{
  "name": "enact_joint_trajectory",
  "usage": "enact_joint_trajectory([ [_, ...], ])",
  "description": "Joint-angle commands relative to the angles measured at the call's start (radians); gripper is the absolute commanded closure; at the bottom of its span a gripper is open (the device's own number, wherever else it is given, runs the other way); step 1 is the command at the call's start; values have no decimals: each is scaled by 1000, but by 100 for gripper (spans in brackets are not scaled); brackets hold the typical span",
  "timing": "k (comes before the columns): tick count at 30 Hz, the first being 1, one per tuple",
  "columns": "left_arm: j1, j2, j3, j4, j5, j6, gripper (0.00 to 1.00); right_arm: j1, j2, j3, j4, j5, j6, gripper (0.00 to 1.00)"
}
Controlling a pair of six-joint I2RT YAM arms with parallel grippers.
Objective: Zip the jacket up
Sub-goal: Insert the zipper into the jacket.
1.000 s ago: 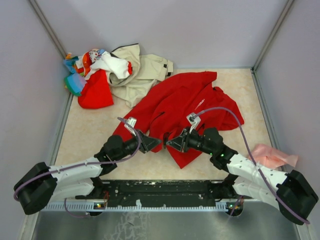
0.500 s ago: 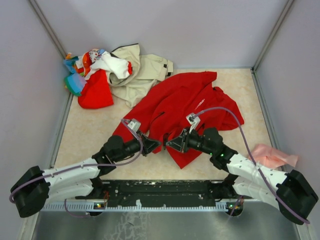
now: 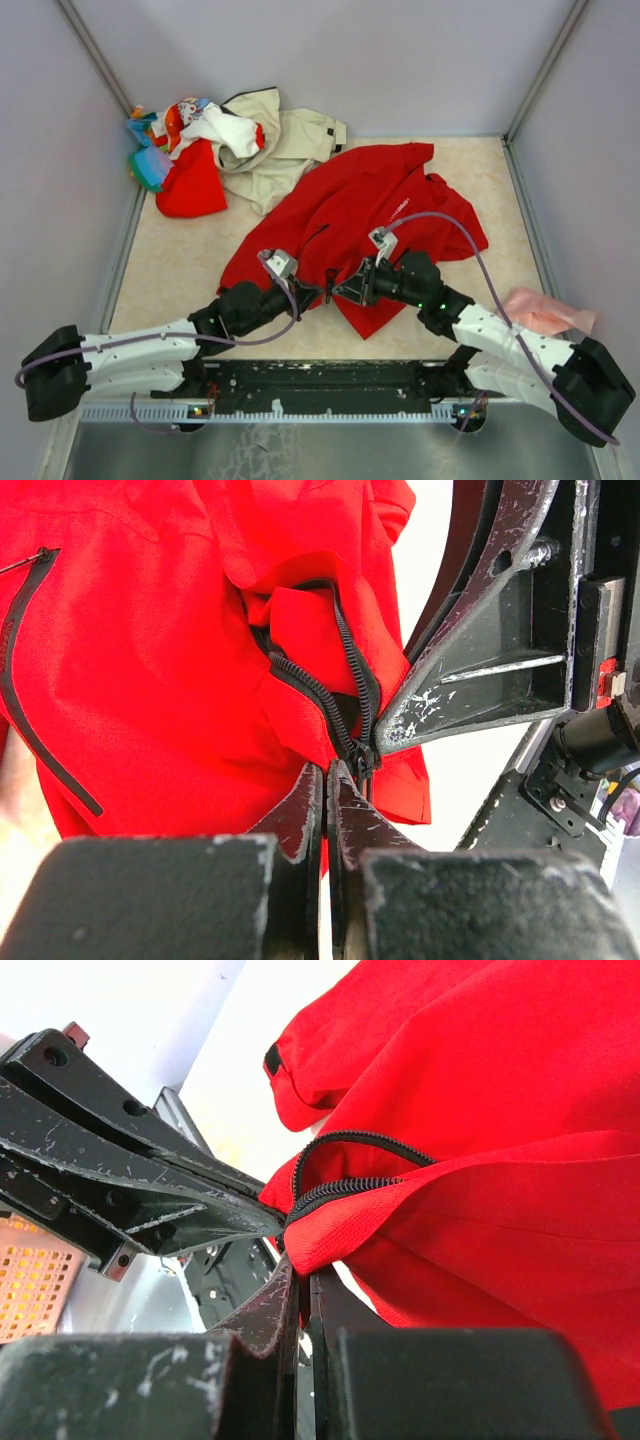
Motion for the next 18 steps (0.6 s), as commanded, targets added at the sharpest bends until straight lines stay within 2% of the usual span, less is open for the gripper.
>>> enact_joint_trajectory([
  [1,-7,-17,-3,-111,-78,43,100,-21,-64,76,42,61,-4,100],
  [10,-22,-40,-44,-40,-17,77,100,-38,-73,46,85,60,32,100],
  [18,-63,-8,-51,-87,-25,91,100,-66,-88,45,91,54,47,100],
])
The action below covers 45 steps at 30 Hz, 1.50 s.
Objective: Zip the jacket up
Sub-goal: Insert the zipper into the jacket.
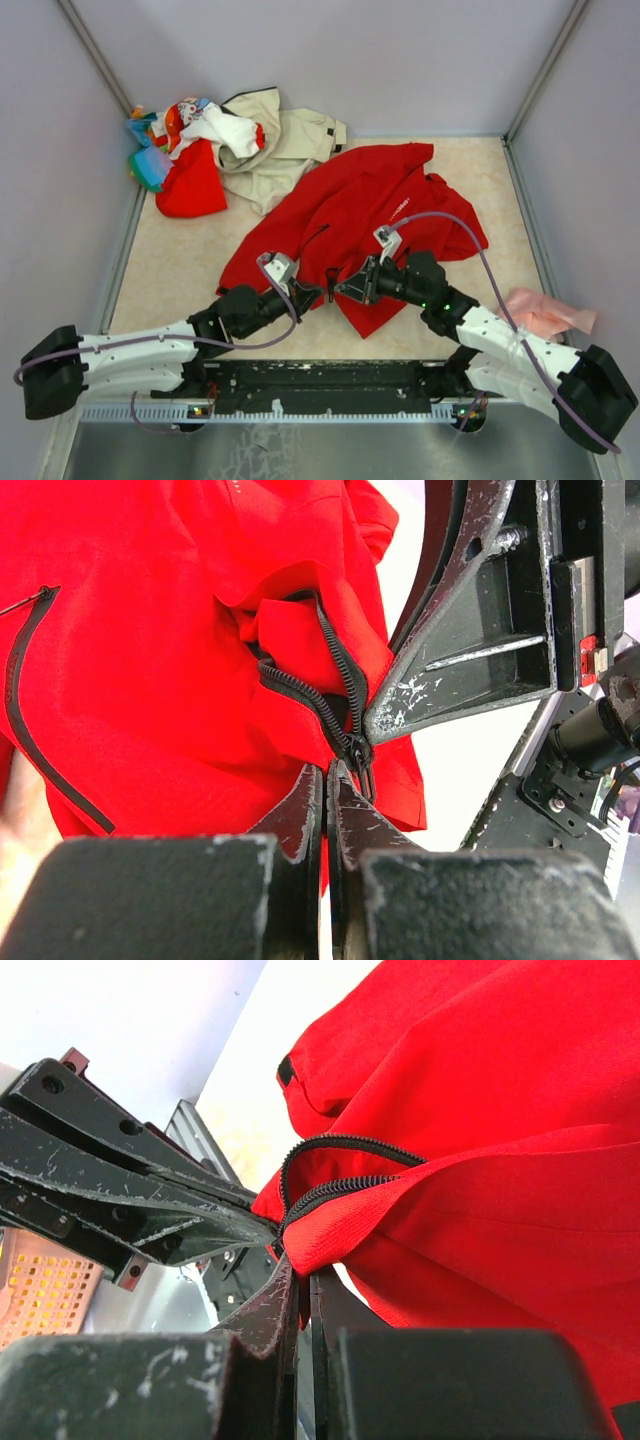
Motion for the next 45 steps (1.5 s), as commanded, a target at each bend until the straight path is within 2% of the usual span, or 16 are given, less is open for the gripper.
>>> enact_joint_trajectory([
  [1,-26,23,-46,-120,-6,38,100,-52,-39,42,120,60,13,100],
  [13,-86,104,-39,-108,-15,81,100,-78,-3,32,169,83,42,100],
  [20,-93,87,-54,-123,-33,85,100,-118,-12,14,173,76,45,100],
  [23,-91,55,-64,-108,-61,53,100,-118,-14,9,159,74,34,100],
  [27,-92,74,-92,-24,1,64,100,-118,-32,-6,155,80,34,100],
  [31,-90,154,-48,-82,0,29,100,-119,-38,-9,184,67,24,100],
  [36,-59,120,-36,-99,-39,-26,100,-118,-13,-14,217,14,11,100],
  [39,-21,83,-34,-76,7,-75,92,-118,0,-26,245,-21,13,100],
  [43,52,60,-50,-14,116,-189,72,-114,9,-36,268,-48,16,100],
  [45,97,57,-69,29,183,-248,66,-110,9,-35,264,-52,12,100],
])
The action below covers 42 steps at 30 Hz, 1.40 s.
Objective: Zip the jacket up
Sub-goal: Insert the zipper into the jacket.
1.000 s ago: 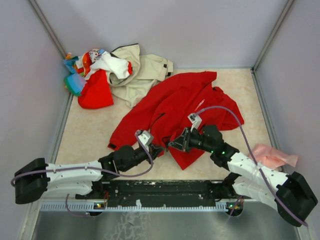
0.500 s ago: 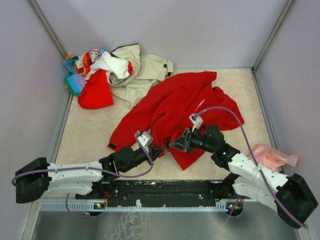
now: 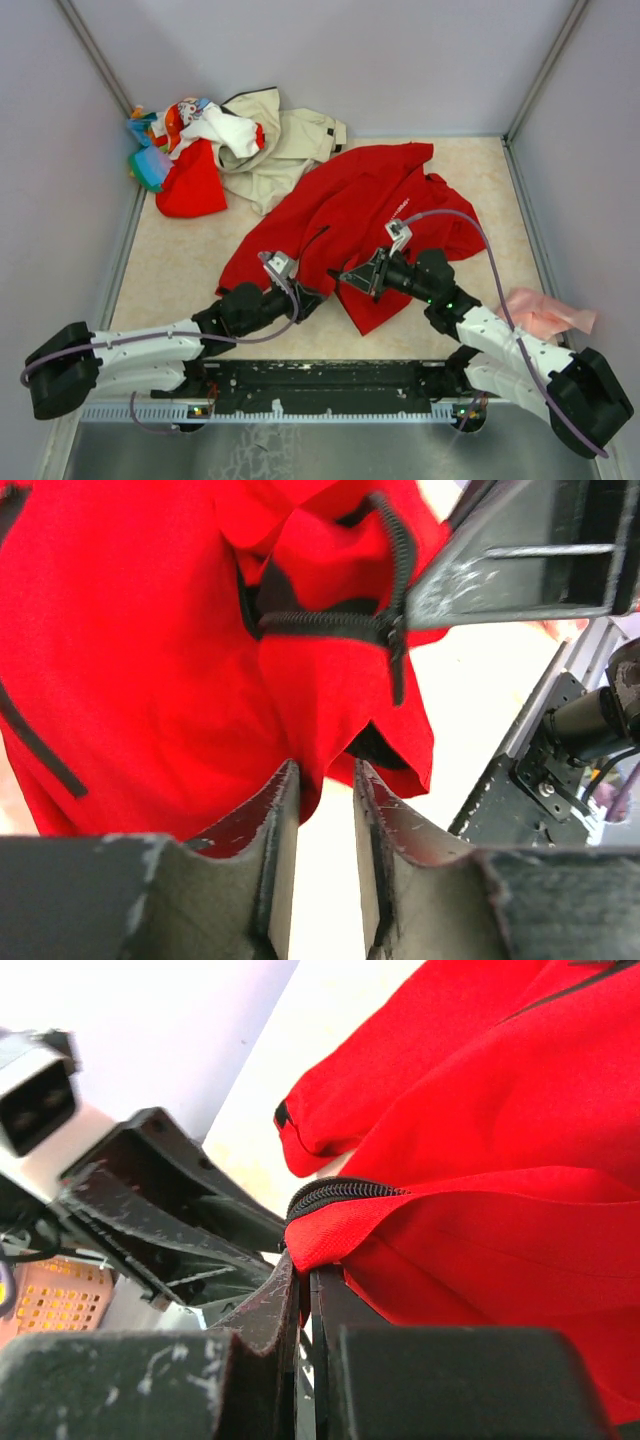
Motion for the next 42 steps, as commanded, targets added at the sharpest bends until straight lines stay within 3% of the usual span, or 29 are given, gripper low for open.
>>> enact_joint_trajectory([
  [1,89,-15,-53,21,172,-168,63,-3,-6,13,132,13,-20,100],
  [6,173,-31,-91,121,273,-282,49,9,-3,13,124,13,-31,100],
  [13,212,-41,-78,159,285,-351,30,26,5,5,129,17,-35,100],
  [23,294,74,-68,315,396,-480,26,70,24,8,123,30,-49,100],
  [30,310,138,-64,399,448,-509,33,90,39,14,122,30,-56,100],
  [37,317,151,-75,449,465,-515,53,97,58,23,118,32,-61,100],
  [42,321,154,-79,466,476,-506,74,102,71,35,105,30,-67,100],
])
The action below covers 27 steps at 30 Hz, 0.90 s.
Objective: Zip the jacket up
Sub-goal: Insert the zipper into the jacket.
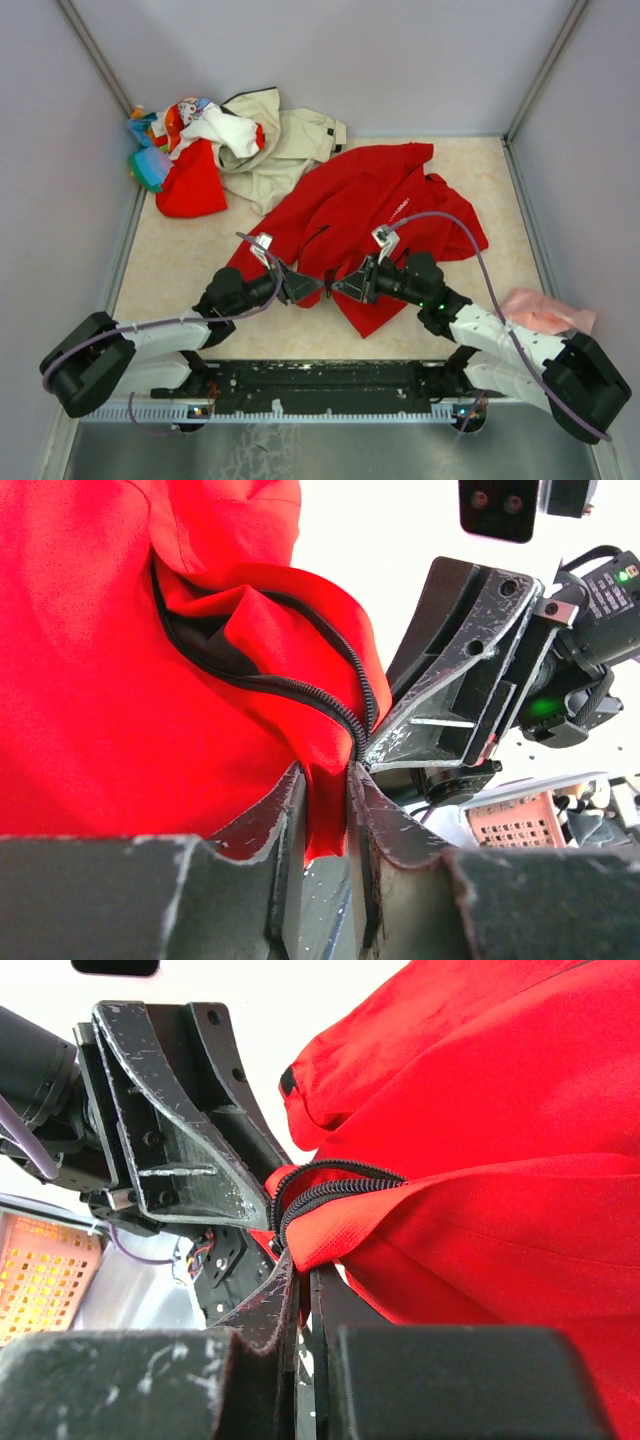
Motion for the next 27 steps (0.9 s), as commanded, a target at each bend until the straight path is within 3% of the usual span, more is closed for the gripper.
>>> enact_joint_trajectory([
  [1,9,5,1,76,38,5,80,12,13,40,50,5,-27,100],
  [4,11,8,4,71,60,24,99,14,17,49,44,3,-31,100],
  [5,13,6,6,56,67,32,100,15,16,52,41,6,-33,100],
  [16,1,-25,86,-328,134,301,100,13,19,107,-8,62,-51,100],
  [27,-46,-24,104,-430,65,415,100,-8,57,125,2,153,-24,100],
])
